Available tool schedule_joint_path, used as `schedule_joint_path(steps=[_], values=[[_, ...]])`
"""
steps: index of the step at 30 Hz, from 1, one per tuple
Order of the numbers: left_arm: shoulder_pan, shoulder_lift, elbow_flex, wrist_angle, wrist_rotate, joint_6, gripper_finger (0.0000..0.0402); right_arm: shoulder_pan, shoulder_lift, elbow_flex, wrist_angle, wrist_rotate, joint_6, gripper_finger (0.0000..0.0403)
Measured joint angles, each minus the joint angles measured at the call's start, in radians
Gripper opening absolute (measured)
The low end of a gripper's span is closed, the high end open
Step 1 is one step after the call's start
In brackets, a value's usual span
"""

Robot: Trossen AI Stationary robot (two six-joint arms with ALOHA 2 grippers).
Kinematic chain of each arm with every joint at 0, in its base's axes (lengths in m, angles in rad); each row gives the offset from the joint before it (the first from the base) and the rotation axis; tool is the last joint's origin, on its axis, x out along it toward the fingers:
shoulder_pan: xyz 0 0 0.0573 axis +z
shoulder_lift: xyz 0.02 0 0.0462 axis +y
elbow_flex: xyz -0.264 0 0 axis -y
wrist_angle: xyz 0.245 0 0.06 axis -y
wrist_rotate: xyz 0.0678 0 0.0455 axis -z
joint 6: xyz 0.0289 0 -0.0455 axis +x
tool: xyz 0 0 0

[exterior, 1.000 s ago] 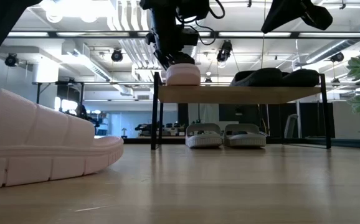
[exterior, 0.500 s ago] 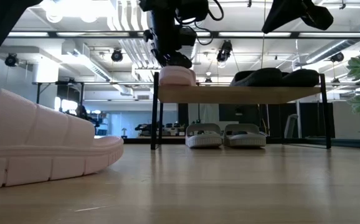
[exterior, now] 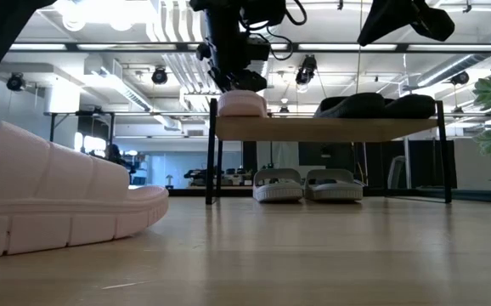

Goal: Pick and place slides into the shelf
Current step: Put the left pink slides on the shelf

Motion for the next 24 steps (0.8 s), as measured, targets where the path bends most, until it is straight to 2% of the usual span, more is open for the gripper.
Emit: schedule_joint_path(steps=[8,24], values=[[-0.036,-0.001,0.001,-0.036,-0.011,-0.001,0.0151,0.0,0.0,0.0,-0.003,0.0,0.0,0.0008],[-0.127,-0.015,0.002,-0.042,-0.122,-0.001,0.0151,0.0,0.0,0.0,-0.003,0.0,0.008,0.0008]])
